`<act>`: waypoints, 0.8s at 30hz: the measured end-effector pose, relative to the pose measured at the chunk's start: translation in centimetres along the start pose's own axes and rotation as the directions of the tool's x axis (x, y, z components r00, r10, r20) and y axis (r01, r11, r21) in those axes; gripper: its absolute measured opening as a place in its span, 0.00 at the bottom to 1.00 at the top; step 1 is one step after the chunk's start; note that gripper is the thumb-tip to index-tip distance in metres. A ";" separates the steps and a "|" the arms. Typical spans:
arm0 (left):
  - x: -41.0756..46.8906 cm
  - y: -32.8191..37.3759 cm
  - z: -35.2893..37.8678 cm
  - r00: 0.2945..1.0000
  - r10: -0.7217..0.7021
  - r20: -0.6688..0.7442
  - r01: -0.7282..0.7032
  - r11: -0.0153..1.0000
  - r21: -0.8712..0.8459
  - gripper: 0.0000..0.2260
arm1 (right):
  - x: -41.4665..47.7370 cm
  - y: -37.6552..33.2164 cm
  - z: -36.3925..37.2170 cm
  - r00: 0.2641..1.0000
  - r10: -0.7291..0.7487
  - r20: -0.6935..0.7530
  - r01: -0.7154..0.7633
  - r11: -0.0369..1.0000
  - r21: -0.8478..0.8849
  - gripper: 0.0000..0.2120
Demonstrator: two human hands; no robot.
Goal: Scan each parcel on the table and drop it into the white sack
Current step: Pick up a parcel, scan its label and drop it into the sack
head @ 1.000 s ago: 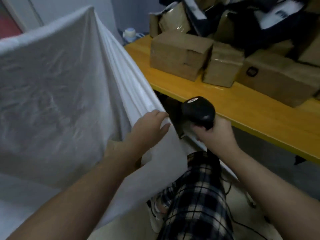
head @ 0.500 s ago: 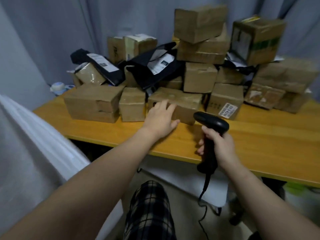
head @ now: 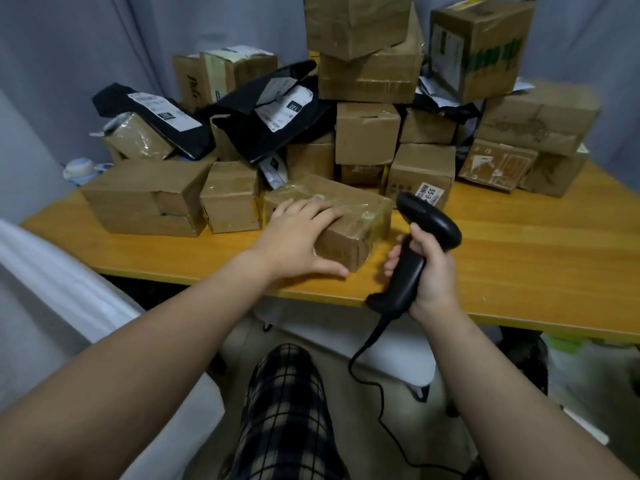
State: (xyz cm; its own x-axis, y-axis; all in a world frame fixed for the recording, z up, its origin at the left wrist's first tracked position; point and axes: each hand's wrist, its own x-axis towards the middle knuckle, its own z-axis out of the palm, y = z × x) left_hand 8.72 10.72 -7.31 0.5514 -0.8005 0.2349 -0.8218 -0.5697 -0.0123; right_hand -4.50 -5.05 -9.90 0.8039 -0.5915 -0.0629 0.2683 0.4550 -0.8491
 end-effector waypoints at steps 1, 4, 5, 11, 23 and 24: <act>-1.0 0.2 0.0 1.000 0.029 -0.009 -0.029 1.000 0.012 0.49 | -0.1 -0.1 -0.1 1.000 0.005 -0.008 -0.005 1.000 -0.013 0.11; -3.6 0.5 0.3 0.990 0.137 -0.018 -0.133 0.980 0.151 0.53 | -0.9 -0.5 -0.6 1.000 -0.008 0.000 0.008 0.987 -0.159 0.10; -4.2 0.6 0.5 0.986 0.166 -0.020 -0.158 0.965 0.209 0.53 | -1.2 -0.7 -0.8 1.000 -0.012 0.011 0.014 0.977 -0.210 0.10; -6.2 1.9 1.0 0.955 0.232 -0.186 -0.154 0.921 0.359 0.44 | -2.4 -1.6 -1.9 0.999 -0.027 0.041 0.039 0.949 -0.312 0.07; -4.1 1.6 -4.6 0.840 -0.541 -0.037 0.151 0.299 -0.942 0.34 | -2.9 -0.4 -2.3 0.986 -0.157 0.063 0.169 0.930 -0.327 0.08; -4.0 1.4 -4.4 0.841 -0.541 -0.013 0.161 0.273 -0.948 0.35 | -2.9 -0.3 -2.4 0.982 -0.166 0.087 0.186 0.914 -0.361 0.08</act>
State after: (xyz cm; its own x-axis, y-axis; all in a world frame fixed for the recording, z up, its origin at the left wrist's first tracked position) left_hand 4.77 13.95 -4.01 0.9063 -0.3626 0.2173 -0.2723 -0.1075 0.9562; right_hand -8.18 -5.06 -10.75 0.7914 -0.5986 0.1244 0.2033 0.0658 -0.9769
